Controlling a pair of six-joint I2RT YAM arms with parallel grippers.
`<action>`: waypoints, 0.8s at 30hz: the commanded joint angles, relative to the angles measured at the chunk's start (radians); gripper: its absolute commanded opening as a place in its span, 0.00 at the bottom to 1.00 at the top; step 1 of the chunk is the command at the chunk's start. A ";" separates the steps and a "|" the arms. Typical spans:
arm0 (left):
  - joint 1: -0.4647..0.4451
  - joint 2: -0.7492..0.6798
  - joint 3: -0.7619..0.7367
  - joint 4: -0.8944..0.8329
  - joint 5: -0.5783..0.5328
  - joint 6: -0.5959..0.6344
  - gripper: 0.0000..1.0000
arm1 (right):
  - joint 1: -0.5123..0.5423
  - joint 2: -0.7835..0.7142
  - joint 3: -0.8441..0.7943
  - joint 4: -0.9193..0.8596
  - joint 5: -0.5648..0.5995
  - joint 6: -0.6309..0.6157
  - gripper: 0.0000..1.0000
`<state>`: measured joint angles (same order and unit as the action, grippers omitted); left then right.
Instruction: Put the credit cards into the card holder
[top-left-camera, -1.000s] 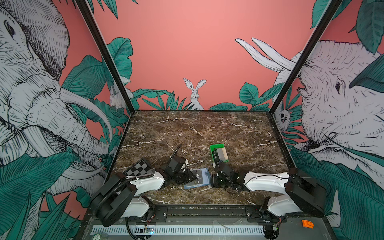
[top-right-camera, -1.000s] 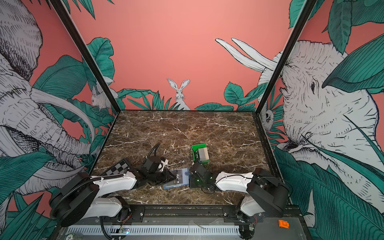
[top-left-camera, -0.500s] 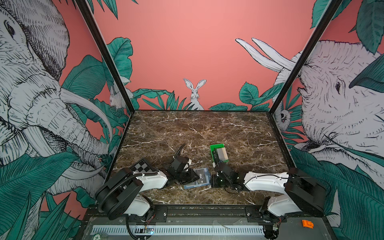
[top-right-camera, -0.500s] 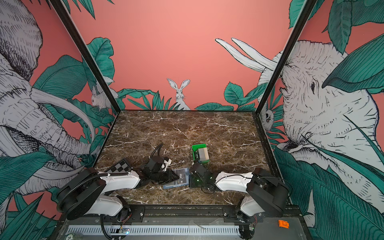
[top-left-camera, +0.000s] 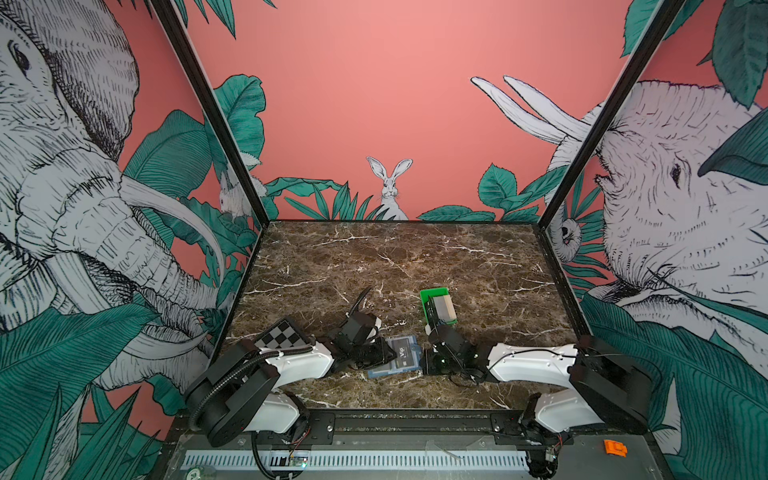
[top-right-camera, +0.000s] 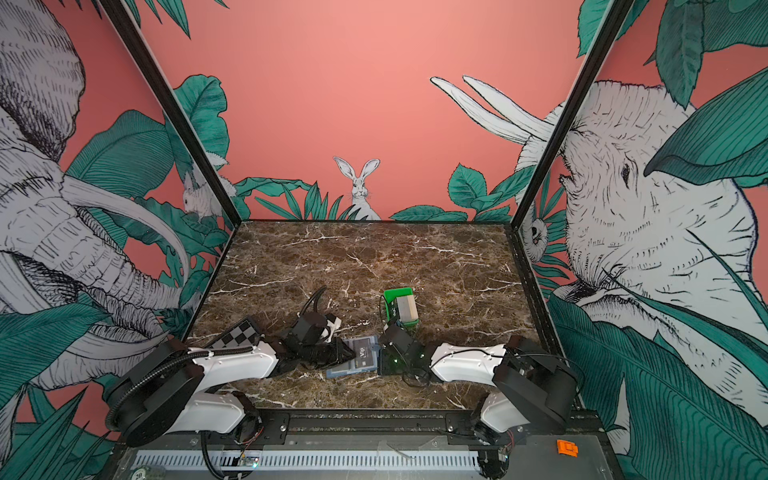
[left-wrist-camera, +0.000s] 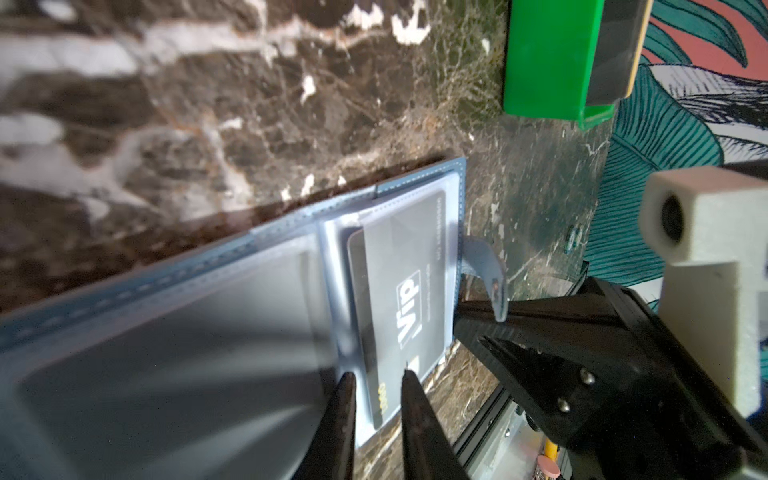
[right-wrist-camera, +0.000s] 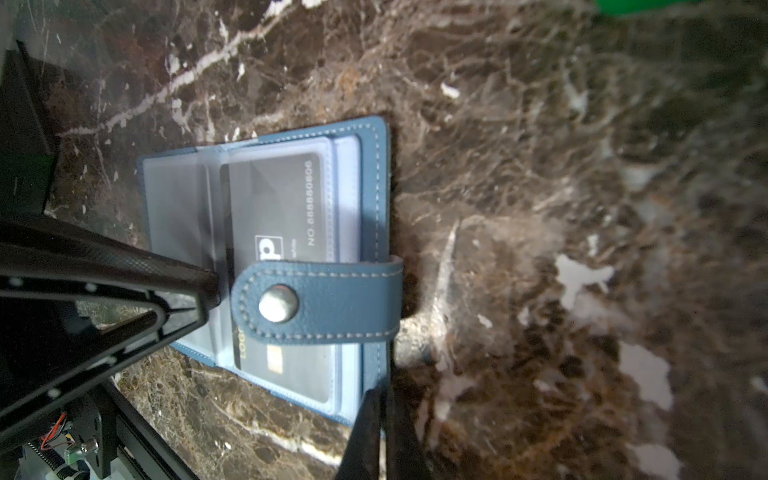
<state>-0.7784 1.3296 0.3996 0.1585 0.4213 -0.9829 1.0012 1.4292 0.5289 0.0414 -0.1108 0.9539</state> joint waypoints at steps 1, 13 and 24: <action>-0.005 -0.053 0.019 -0.085 -0.038 0.045 0.22 | 0.007 -0.014 0.002 -0.043 0.032 -0.004 0.07; -0.031 -0.037 0.049 -0.136 -0.082 0.080 0.15 | 0.007 -0.076 -0.017 0.022 0.043 -0.003 0.08; -0.039 -0.010 0.071 -0.159 -0.105 0.087 0.13 | 0.007 -0.051 -0.019 0.090 0.007 0.016 0.10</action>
<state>-0.8131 1.3163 0.4496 0.0242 0.3347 -0.9104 1.0016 1.3727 0.5209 0.0956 -0.0971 0.9611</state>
